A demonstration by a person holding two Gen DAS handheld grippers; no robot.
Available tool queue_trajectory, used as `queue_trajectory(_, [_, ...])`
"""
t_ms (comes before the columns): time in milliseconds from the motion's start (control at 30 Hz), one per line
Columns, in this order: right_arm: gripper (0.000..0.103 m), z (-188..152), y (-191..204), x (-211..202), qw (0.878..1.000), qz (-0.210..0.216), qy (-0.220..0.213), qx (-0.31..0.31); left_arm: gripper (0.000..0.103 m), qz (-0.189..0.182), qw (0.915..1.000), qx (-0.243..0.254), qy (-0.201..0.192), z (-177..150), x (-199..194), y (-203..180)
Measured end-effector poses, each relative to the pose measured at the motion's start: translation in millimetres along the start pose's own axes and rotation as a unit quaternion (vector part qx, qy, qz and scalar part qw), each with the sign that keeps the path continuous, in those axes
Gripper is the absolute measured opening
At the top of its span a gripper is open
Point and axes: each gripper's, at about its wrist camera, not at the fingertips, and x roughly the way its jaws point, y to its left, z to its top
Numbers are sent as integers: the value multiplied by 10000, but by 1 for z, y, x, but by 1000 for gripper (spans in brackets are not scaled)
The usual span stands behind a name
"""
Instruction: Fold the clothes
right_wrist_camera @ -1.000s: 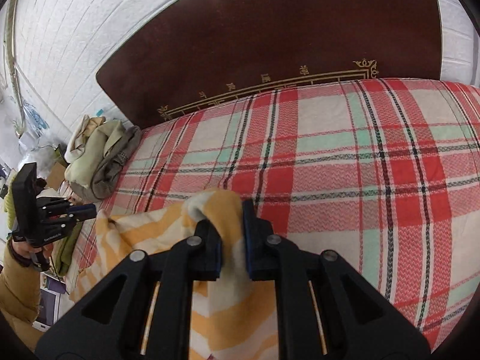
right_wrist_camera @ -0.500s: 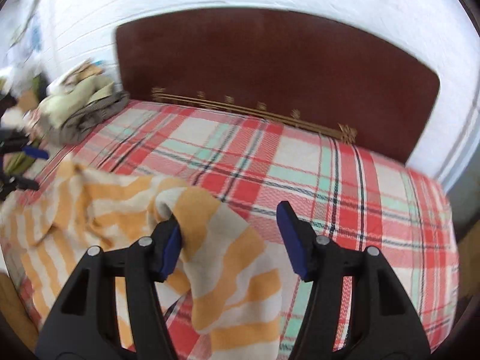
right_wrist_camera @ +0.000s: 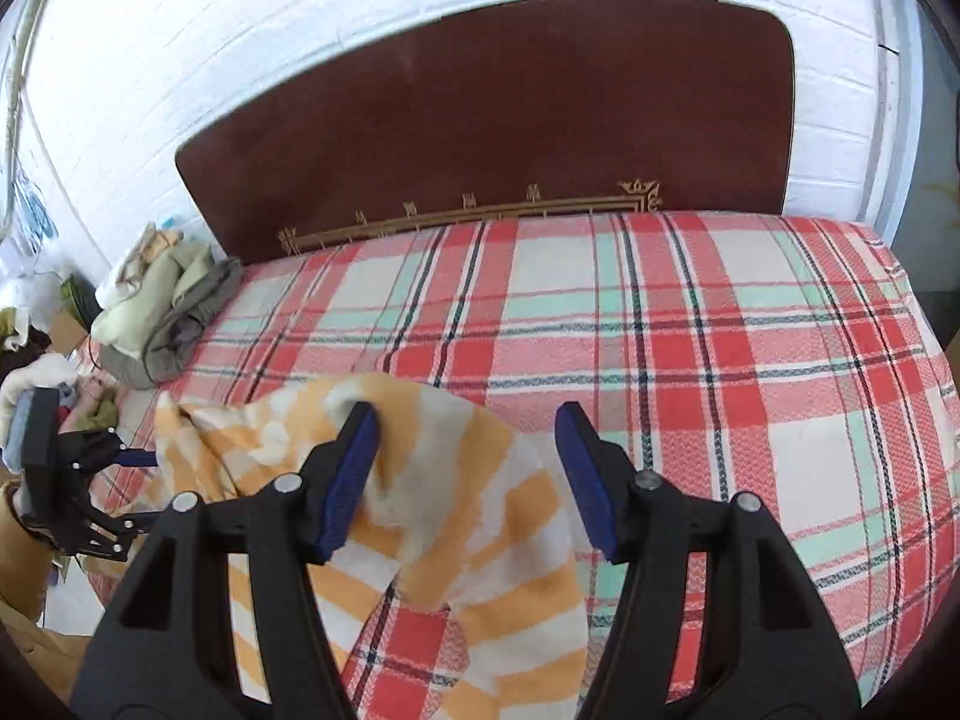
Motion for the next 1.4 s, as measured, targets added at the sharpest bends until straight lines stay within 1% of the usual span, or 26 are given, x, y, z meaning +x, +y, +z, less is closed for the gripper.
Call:
queue_trajectory(33, [63,2,-8,-5,9990,319,-65,301,65,-11,10000,-59,-6,2,2,3])
queue_trajectory(100, [63,4,-6,-15,9995,138,-227,154,60,-27,9999,-164,-28,5,3,7])
queue_trajectory(133, [63,4,7,-19,9992,85,-288,-281,60,-14,9998,-212,-33,7,3,9])
queue_trajectory(167, [63,1,26,-18,9963,127,-175,-835,60,-3,9996,-263,-40,9,4,10])
queue_trajectory(233, [64,-11,61,-7,9842,28,121,-1768,59,-20,9993,-363,-77,12,4,14])
queue_trajectory(267, [64,-24,78,4,9738,-56,258,-2260,59,-51,9991,-413,-105,14,4,16])
queue_trajectory(333, [64,-53,108,27,9462,-188,545,-3185,59,-117,9985,-511,-137,15,3,18])
queue_trajectory(400, [64,-81,128,50,9138,-260,781,-3977,59,-199,9985,-487,-154,15,0,17])
queue_trajectory(467, [64,-107,141,70,8779,-319,933,-4686,60,-292,9987,-388,-138,12,-3,14])
queue_trajectory(500, [64,-116,145,78,8635,-371,997,-4930,61,-361,9987,-331,-111,10,-4,12])
queue_trajectory(533, [64,-121,147,86,8531,-438,990,-5104,61,-408,9988,-265,-97,8,-6,11])
queue_trajectory(600, [64,-131,149,100,8321,-573,958,-5433,66,-494,9987,-130,-45,2,-7,6])
queue_trajectory(633, [64,-130,149,105,8321,-502,1024,-5427,66,-524,9986,-67,-13,-1,-7,3])
queue_trajectory(700, [54,-126,147,115,8343,-329,1174,-5376,66,-507,9987,20,87,-6,-4,-1])
queue_trajectory(733, [34,-120,146,117,8419,-152,1278,-5240,66,-466,9988,11,125,-7,-1,-1])
queue_trajectory(767, [21,-111,146,119,8527,-76,1334,-5050,59,-452,9988,-36,168,-7,1,1])
queue_trajectory(800, [20,-104,145,122,8629,1,1351,-4870,45,-437,9988,-83,210,-7,3,3])
queue_trajectory(833, [17,-94,145,122,8734,102,1332,-4683,37,-410,9987,-140,258,-7,5,5])
queue_trajectory(867, [16,-81,144,120,8857,167,1234,-4471,27,-352,9987,-217,304,-6,7,8])
queue_trajectory(900, [16,-71,143,119,8954,226,1162,-4293,20,-288,9987,-295,316,-4,7,12])
queue_trajectory(967, [15,-50,142,117,9128,277,973,-3956,19,-237,9984,-433,266,0,6,20])
queue_trajectory(1133, [13,8,145,134,9374,186,732,-3401,16,196,9968,-769,51,17,-2,50])
queue_trajectory(1167, [13,19,145,141,9415,207,707,-3290,16,283,9960,-850,25,21,-3,57])
queue_trajectory(1233, [13,33,147,155,9450,21,662,-3203,16,482,9941,-972,28,27,-3,71])
queue_trajectory(1333, [13,47,147,186,9512,-114,809,-2975,16,856,9886,-1234,107,37,0,90])
queue_trajectory(1400, [13,56,142,213,9569,-190,976,-2727,19,1023,9835,-1480,178,40,4,102])
